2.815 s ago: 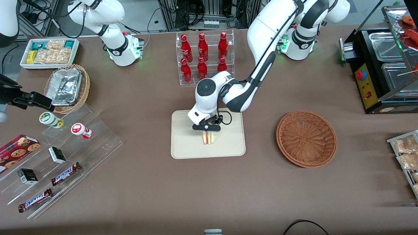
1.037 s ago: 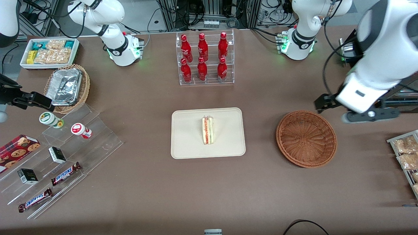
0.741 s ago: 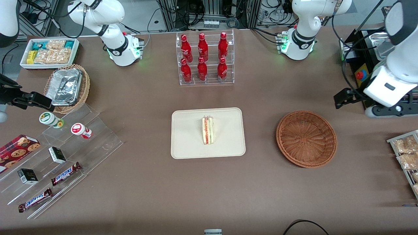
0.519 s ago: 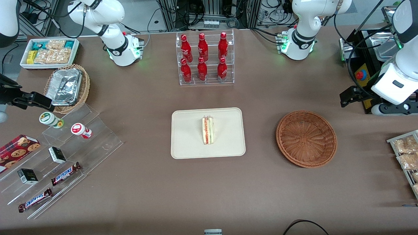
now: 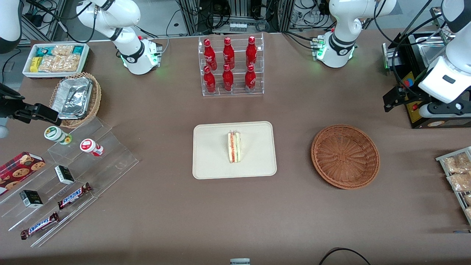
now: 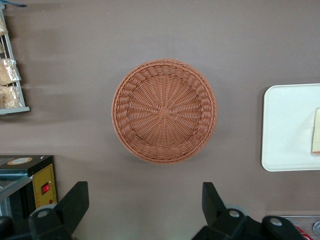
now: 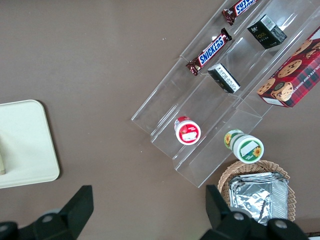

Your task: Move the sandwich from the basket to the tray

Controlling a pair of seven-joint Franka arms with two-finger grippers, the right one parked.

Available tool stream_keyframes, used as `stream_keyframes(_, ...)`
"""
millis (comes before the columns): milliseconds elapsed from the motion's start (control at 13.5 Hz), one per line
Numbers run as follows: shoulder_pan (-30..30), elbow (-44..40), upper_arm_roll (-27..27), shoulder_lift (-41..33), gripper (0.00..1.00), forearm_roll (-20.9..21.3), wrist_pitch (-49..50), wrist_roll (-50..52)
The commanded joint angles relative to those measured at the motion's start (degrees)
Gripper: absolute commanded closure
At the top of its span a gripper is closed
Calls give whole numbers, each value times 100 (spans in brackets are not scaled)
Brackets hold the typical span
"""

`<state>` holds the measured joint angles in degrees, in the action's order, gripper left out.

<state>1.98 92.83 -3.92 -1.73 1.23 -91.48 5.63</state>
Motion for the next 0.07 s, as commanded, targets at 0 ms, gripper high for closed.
stream_keyframes(0, -154, -19, 22, -99, 0, -193, -37, -106)
